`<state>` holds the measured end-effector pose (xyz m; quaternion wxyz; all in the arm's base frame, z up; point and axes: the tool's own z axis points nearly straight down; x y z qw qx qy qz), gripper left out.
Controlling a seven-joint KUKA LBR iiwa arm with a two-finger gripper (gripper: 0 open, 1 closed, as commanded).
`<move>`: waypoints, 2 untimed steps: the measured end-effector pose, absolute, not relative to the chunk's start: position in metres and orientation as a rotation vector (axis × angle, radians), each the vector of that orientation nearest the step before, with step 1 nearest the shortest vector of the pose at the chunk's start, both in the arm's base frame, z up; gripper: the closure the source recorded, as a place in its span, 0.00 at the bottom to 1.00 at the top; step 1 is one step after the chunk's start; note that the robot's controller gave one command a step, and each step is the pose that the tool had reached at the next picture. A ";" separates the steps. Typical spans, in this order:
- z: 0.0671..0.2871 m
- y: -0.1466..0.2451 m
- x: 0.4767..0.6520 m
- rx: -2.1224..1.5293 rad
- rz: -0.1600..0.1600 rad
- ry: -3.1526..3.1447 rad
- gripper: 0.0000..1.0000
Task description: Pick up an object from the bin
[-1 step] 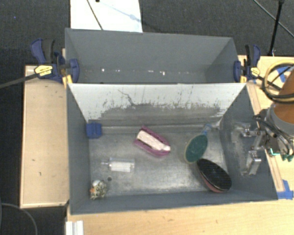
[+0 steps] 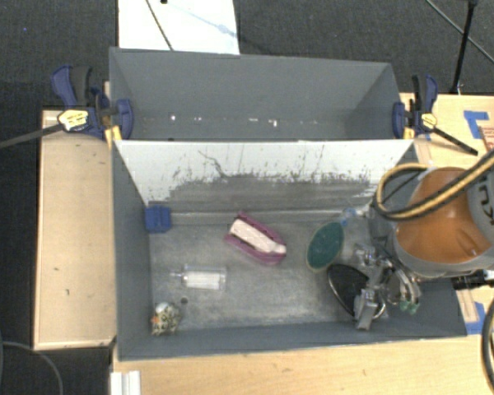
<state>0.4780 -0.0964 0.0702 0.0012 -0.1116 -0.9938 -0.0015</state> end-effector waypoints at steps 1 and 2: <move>0.101 -0.118 0.478 -0.596 0.001 -3.089 0.00; 0.101 -0.105 0.479 -0.782 0.000 -3.047 0.00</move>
Offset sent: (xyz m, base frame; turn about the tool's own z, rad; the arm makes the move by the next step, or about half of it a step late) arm -0.0013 -0.0210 0.0298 0.1582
